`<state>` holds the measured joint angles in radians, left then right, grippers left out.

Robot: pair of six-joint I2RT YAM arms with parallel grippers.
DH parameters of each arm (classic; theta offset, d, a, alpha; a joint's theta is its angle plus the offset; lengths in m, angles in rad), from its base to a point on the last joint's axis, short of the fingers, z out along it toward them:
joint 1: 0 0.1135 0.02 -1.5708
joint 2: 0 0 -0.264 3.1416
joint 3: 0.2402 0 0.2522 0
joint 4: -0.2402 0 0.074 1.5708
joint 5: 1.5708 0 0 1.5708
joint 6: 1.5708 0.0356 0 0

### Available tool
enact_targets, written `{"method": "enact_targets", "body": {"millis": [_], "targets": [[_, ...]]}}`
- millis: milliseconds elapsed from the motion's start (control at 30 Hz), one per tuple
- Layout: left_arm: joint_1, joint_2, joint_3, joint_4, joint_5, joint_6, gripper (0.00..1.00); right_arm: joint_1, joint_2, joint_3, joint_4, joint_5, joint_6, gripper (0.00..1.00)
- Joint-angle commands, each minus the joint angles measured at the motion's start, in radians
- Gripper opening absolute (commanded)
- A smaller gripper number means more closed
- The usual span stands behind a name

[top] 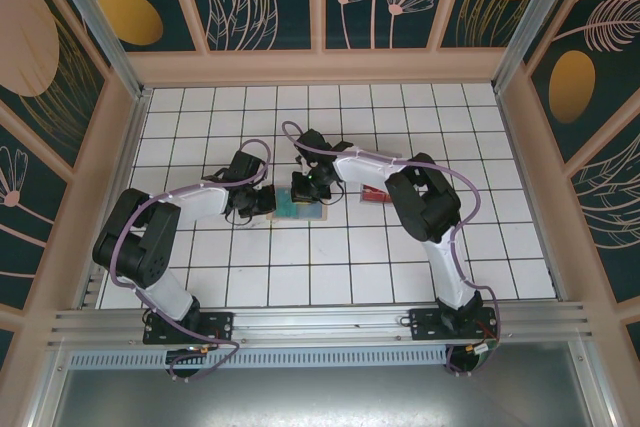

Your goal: Take the credit cards out of the card holder

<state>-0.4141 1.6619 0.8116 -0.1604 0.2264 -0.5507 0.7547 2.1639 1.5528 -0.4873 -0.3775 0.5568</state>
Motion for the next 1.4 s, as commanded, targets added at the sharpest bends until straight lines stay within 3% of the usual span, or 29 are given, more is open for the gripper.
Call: {"method": "enact_targets", "body": {"millis": [0,200,367,667,1000,1200,1367], "targets": [[0.005,0.019,-0.022,-0.016,-0.012,-0.011,0.00,-0.002,-0.039,-0.022,-0.060,0.069,0.004,0.09],[0.004,0.017,-0.024,-0.011,-0.006,-0.012,0.00,-0.003,-0.043,-0.043,-0.015,0.011,0.015,0.11],[0.004,0.019,-0.026,-0.006,0.004,-0.013,0.00,-0.004,-0.039,-0.078,0.042,-0.044,0.044,0.20],[0.005,0.022,-0.032,0.004,0.020,-0.019,0.00,-0.009,-0.012,-0.092,0.070,-0.078,0.052,0.20],[0.005,0.029,-0.034,0.009,0.032,-0.019,0.00,-0.010,-0.010,-0.095,0.086,-0.098,0.052,0.17],[0.005,0.030,-0.032,0.006,0.031,-0.019,0.00,-0.015,-0.024,-0.107,0.098,-0.107,0.057,0.01],[0.005,0.031,-0.030,-0.002,0.017,-0.019,0.00,-0.036,-0.073,-0.142,0.115,-0.099,0.072,0.00]]}}
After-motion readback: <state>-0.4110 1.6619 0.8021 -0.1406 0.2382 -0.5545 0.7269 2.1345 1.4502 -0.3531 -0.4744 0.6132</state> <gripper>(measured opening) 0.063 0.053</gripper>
